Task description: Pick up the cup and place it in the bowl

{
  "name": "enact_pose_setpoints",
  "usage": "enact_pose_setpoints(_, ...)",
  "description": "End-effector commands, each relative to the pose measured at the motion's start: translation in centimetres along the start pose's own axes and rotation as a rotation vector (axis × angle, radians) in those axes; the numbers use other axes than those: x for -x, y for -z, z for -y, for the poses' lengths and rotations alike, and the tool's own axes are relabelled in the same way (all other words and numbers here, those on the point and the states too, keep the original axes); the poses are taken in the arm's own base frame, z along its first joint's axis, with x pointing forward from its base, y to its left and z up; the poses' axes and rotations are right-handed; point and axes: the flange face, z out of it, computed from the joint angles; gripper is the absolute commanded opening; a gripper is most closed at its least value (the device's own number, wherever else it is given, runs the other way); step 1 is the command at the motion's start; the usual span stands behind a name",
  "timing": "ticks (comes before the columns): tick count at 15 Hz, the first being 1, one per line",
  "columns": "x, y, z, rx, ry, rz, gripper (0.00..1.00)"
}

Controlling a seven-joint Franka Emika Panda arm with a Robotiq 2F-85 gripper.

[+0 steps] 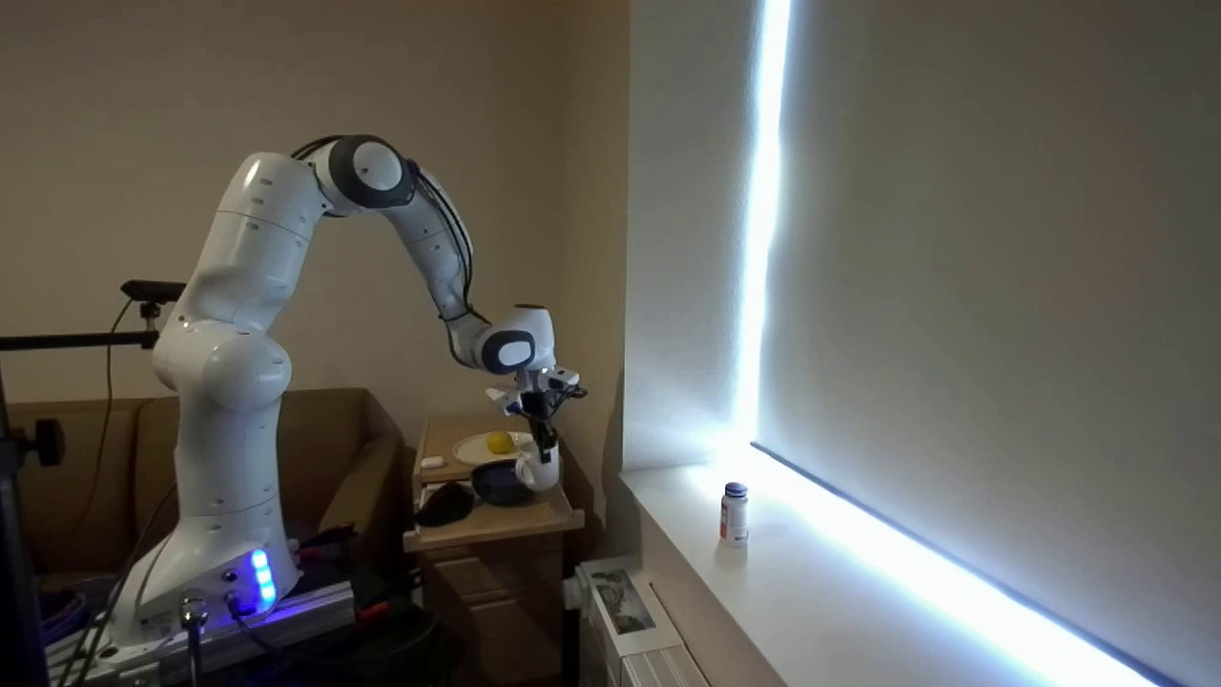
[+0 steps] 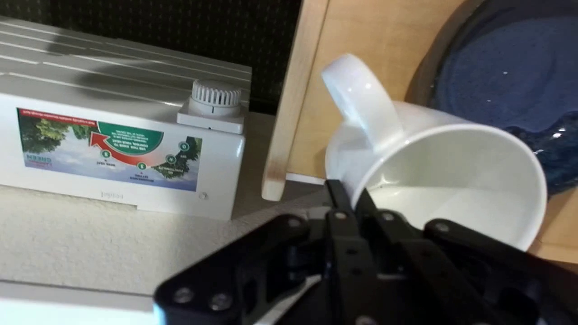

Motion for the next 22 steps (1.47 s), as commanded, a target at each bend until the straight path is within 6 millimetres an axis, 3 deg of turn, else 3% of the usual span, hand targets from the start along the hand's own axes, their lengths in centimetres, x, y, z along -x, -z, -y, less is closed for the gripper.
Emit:
enact_pose_setpoints(1, 3.3, 6.5, 0.4, -0.032, 0.103, -0.029, 0.01)
enact_pose_setpoints(4, 6.0, 10.3, 2.1, 0.003, 0.18, -0.034, 0.01)
enact_pose_setpoints(6, 7.7, 12.0, 4.4, -0.004, 0.246, -0.006, 0.01)
enact_pose_setpoints(9, 10.2, 12.6, 8.8, -0.012, 0.291, 0.048, 0.01)
enact_pose_setpoints(13, 11.4, 11.7, 14.4, 0.041, 0.235, 0.04, 0.01)
enact_pose_setpoints(14, 12.0, 12.1, 12.9, 0.015, 0.265, 0.033, 0.01)
enact_pose_setpoints(17, 12.4, 11.7, 13.6, 0.02, 0.262, 0.038, 0.06)
enact_pose_setpoints(18, 12.3, 11.8, 13.4, 0.02, 0.259, 0.038, 0.01)
enact_pose_setpoints(22, 9.9, 8.9, 12.7, -0.015, 0.082, 0.056, 0.01)
